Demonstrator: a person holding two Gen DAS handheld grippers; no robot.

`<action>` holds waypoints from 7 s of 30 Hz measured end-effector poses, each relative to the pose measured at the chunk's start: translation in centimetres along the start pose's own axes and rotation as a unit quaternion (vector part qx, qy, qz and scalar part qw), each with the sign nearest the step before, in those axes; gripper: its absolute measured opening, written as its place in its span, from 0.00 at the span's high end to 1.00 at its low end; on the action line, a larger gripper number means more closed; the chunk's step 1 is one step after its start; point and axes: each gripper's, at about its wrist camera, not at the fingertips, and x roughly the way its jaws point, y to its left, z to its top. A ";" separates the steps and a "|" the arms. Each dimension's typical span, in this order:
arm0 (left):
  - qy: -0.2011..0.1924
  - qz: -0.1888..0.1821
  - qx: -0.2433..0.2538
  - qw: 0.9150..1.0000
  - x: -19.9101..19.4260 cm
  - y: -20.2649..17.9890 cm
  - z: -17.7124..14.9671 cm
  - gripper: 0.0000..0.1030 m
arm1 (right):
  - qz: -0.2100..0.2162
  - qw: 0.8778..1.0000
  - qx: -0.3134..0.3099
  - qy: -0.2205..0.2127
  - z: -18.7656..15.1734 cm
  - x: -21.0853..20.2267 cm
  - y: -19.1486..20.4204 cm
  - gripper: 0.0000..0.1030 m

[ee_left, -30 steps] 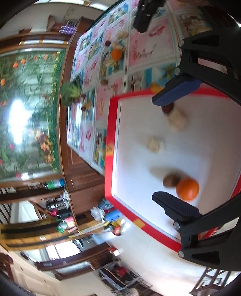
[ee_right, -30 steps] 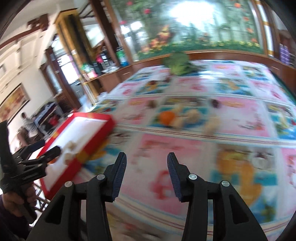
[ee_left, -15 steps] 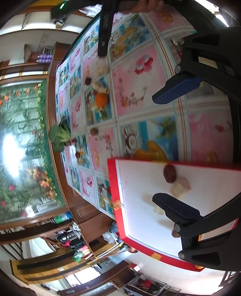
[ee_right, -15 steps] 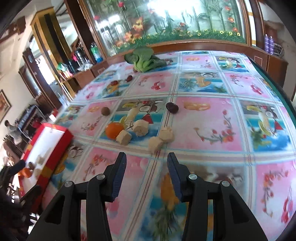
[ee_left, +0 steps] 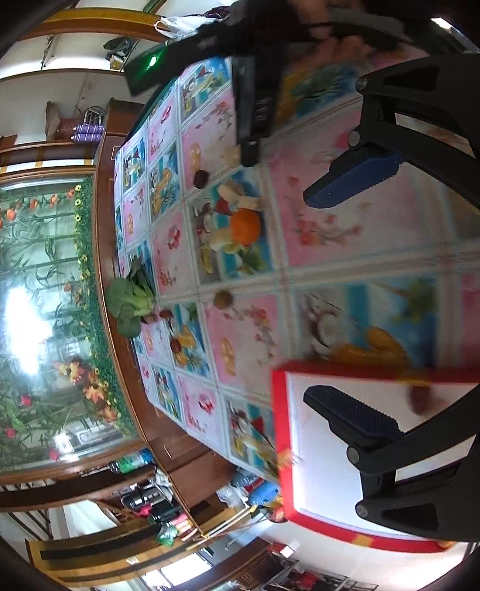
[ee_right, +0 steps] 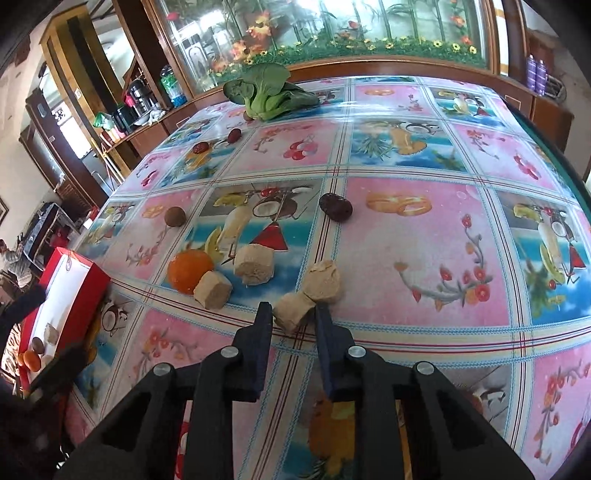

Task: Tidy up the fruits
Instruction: 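Withdraw both open tools from the tray back over the table, then close the left tool on an orange while the right tool grasps a beige cube, then carry the orange and beige cube over the tray with both tools, then lower into the tray and open the right tool while the left tool releases the orange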

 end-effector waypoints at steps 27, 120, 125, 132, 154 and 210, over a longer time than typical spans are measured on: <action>0.078 -0.007 0.082 0.994 11.6 -4.7 5.1 0.06 | 0.032 0.998 0.049 0.027 0.6 -0.3 -2.5 0.79; -0.028 -0.045 -0.152 0.987 -4.8 8.5 -5.3 0.63 | 0.049 0.993 -0.063 -0.091 -1.5 -1.5 6.9 0.79; -0.035 -0.036 -0.168 0.985 -5.6 10.4 -6.0 0.63 | 0.075 0.990 -0.070 -0.095 -2.0 -1.4 9.9 0.79; -0.044 -0.007 -0.200 0.979 -6.9 14.2 -7.7 0.63 | 0.127 0.982 -0.086 -0.106 -3.2 -2.2 15.0 0.79; -0.046 0.070 -0.249 0.965 -8.0 21.1 -12.5 0.63 | 0.226 0.948 -0.217 -0.055 -9.0 -2.1 26.2 0.79; 0.025 0.120 -0.264 0.957 -4.1 23.2 -14.5 0.51 | 0.247 0.939 -0.239 -0.008 -10.0 -0.4 26.7 0.73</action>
